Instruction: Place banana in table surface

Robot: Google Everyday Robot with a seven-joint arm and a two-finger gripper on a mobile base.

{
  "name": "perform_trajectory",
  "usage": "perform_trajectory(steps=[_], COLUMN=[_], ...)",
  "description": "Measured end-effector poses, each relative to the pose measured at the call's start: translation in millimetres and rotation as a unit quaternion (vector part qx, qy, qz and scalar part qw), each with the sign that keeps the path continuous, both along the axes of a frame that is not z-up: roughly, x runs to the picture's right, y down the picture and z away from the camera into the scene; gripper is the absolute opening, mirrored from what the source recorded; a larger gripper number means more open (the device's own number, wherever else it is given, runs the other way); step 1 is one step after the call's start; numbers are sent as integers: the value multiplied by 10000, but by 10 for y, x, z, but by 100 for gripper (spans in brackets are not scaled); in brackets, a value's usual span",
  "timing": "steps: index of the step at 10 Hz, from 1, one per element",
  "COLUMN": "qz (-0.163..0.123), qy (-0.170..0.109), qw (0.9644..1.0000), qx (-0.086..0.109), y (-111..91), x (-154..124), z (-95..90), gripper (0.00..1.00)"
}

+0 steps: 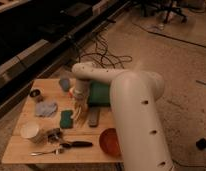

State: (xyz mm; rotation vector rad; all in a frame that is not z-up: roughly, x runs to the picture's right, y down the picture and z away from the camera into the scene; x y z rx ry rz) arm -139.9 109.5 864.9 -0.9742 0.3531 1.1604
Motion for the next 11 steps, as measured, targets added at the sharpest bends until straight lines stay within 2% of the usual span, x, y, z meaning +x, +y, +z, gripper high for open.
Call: perform_trajectory(steps=[6,8,11], qz=[-251,-296,-296], qy=[304,335,337], qw=[9992,9989,9989], qx=[-92,-125,-126], y=[130,159,160], x=[94,91,92], z=[79,91,91], gripper=[70,80,80])
